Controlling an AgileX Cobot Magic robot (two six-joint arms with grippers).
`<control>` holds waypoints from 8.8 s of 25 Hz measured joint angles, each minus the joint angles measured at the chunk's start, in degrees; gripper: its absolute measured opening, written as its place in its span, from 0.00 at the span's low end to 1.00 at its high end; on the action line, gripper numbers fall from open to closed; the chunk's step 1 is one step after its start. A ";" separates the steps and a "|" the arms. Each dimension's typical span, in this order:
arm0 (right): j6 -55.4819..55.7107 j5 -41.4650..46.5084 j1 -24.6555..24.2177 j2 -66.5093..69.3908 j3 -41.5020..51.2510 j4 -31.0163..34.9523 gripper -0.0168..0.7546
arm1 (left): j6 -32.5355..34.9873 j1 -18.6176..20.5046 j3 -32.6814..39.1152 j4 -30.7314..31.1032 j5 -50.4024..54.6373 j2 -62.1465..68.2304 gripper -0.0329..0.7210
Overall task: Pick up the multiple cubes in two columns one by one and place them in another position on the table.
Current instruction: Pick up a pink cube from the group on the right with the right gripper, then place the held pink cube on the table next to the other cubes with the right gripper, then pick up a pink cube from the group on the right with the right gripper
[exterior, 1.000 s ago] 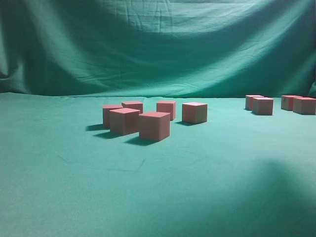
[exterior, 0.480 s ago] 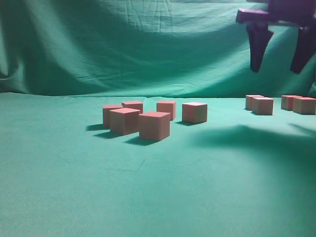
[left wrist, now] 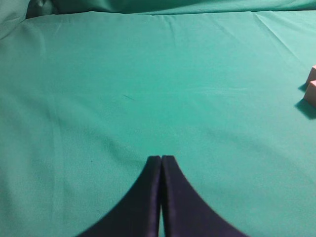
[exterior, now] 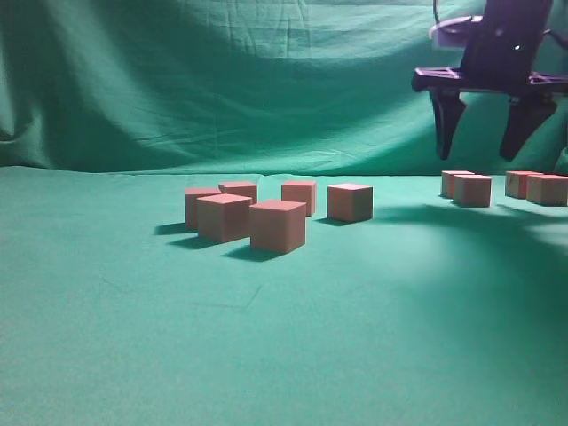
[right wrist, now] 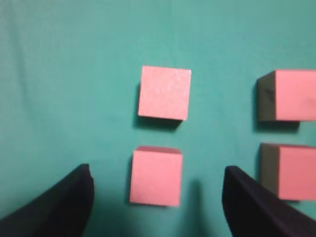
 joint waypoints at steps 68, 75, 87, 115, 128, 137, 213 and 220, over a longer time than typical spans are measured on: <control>-9.16 19.57 36.43 -33.96 19.88 11.54 0.37 | 0.00 0.00 0.00 0.00 0.00 0.00 0.04; -3.98 3.33 36.45 -33.96 34.88 5.59 0.37 | 0.00 0.00 0.00 0.00 0.00 0.00 0.04; 17.47 -5.46 36.55 -27.40 38.48 -5.40 0.37 | 0.00 0.00 0.00 0.00 0.00 0.00 0.04; 29.25 -12.50 39.26 -18.12 37.91 -18.10 0.37 | 0.00 0.00 0.00 0.00 0.00 0.00 0.04; 29.37 -13.03 39.26 -16.70 37.91 -18.10 0.37 | 0.00 0.00 0.00 0.00 0.00 0.00 0.04; 29.37 -13.10 39.26 -16.68 37.91 -18.10 0.49 | 0.00 0.00 0.00 0.00 0.00 0.00 0.04; -13.67 12.08 -10.02 8.02 -9.77 1.26 0.73 | 0.00 0.00 0.00 0.00 0.00 0.00 0.04; -13.55 11.52 -10.02 8.37 -9.98 1.26 0.38 | 0.00 0.00 0.00 0.00 0.00 0.00 0.04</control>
